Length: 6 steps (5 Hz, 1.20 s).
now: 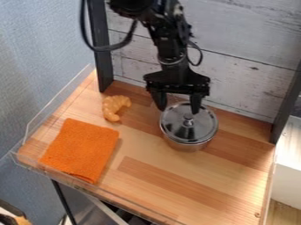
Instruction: Put the lid on top of the orange cloth on the left side of the table
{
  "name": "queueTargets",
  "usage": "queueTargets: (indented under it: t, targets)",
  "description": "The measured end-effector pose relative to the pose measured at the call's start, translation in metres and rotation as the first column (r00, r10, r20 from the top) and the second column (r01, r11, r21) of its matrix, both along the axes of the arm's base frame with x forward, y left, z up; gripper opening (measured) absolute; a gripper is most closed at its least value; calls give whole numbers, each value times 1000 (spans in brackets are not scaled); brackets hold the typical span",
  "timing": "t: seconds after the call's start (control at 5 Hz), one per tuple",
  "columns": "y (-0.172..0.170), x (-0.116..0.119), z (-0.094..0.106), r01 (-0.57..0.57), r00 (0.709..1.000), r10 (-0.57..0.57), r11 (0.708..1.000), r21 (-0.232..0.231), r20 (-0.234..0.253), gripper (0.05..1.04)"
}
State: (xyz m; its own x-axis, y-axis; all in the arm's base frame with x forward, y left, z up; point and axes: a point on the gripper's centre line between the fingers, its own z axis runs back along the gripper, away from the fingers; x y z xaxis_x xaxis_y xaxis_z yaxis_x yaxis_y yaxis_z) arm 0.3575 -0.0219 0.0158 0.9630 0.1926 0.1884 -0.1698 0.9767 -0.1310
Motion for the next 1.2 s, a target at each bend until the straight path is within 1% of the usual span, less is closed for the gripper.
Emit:
queueTargets:
  t: [0.2,0.4,0.6,0.8,1.0,1.2]
  targets:
    - [-9,5,-2,29,999,-29,1000,8,-13,1001]
    - [-14,6,-16,51,997,-51,999,13,-49,1001]
    - [-12,4,-21,47,997,-45,999,27,-63,1001]
    - [-13,4,-25,53,996,-52,998,19,-71,948]
    - [-11,6,-25,39,998,-38,999,22,-57,662]
    - [-13,7,-24,35,998,-34,999,14,-50,396]
